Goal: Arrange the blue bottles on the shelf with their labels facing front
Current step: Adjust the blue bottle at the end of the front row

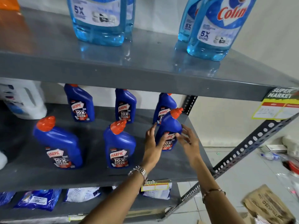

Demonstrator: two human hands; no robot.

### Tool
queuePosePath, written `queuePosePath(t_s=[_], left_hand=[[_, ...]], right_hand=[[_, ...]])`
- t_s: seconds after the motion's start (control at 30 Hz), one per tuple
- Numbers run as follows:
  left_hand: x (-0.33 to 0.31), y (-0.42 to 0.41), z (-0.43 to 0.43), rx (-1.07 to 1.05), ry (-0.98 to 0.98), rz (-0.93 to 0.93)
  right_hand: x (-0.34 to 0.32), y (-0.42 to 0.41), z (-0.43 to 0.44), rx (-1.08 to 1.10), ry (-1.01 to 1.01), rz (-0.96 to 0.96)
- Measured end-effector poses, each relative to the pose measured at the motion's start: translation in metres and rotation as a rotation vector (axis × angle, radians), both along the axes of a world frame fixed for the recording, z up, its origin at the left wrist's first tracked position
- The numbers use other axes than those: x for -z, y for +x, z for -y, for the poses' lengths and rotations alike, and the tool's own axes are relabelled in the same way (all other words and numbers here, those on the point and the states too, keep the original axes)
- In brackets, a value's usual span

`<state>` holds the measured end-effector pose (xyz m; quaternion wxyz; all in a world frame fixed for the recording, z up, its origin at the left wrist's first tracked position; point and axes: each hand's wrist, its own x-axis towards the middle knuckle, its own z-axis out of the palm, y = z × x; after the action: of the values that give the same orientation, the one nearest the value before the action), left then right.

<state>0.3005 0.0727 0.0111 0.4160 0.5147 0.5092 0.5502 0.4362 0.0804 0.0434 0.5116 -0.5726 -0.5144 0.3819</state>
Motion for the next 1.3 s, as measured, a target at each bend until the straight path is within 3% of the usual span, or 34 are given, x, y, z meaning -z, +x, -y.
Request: queuePosePath(t_s=[0.13, 0.47, 0.8, 1.3], left_hand=[[0.007, 0.004, -0.014, 0.001, -0.027, 0.124], [0.008, 0.004, 0.016, -0.043, 0.014, 0.084], [0.009, 0.006, 0.056, -0.061, 0.039, 0.081], [0.015, 0.007, 0.057, -0.002, -0.039, 0.212]], right_hand=[[0.006, 0.003, -0.005, 0.015, 0.009, -0.003], [0.016, 0.014, 0.026, -0.008, 0.040, -0.014], [0.017, 0.029, 0.054, -0.103, 0.090, 0.096], [0.032, 0.016, 0.062, -0.098, 0.010, -0.139]])
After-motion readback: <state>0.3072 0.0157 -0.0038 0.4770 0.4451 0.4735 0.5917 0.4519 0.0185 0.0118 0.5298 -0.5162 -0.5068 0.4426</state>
